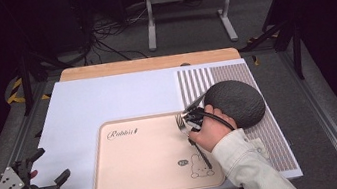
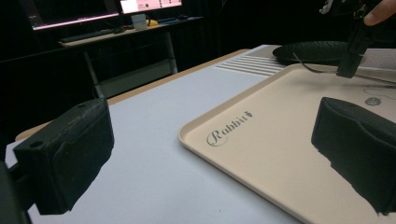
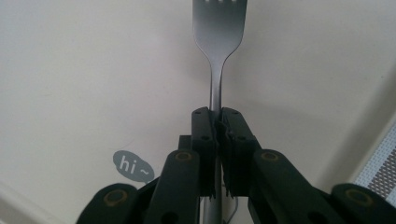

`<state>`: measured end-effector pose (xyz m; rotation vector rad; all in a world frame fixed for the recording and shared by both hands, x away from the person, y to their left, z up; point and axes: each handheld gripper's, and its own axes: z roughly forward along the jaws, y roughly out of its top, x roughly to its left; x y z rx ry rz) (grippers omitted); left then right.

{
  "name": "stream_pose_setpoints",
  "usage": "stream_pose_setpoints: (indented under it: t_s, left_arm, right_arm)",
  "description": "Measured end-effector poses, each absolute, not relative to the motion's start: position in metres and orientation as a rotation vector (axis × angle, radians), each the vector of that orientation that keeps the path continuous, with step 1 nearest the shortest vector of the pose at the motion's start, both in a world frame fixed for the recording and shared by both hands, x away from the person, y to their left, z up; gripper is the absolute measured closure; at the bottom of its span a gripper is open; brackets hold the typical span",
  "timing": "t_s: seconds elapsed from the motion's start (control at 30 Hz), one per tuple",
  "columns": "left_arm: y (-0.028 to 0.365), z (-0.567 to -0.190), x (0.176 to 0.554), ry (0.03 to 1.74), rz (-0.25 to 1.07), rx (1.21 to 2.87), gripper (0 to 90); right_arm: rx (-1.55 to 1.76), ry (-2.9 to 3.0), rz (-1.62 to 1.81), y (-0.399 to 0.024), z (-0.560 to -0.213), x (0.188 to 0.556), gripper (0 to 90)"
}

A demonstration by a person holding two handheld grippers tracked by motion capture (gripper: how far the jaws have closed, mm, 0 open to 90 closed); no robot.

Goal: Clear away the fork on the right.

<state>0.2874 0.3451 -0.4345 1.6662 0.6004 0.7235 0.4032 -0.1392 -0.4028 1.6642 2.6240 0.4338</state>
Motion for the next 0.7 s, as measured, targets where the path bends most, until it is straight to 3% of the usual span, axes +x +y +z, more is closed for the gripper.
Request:
stream_pose_setpoints:
  t_s: [0.7]
  left_arm:
    - [0.3451,-0.4344,0.2873,0.600,0.725,1.660,0.0]
  right_arm:
    - [1.670,2.611,0.434,-0.1405,-0.4073,0.4064,86.0]
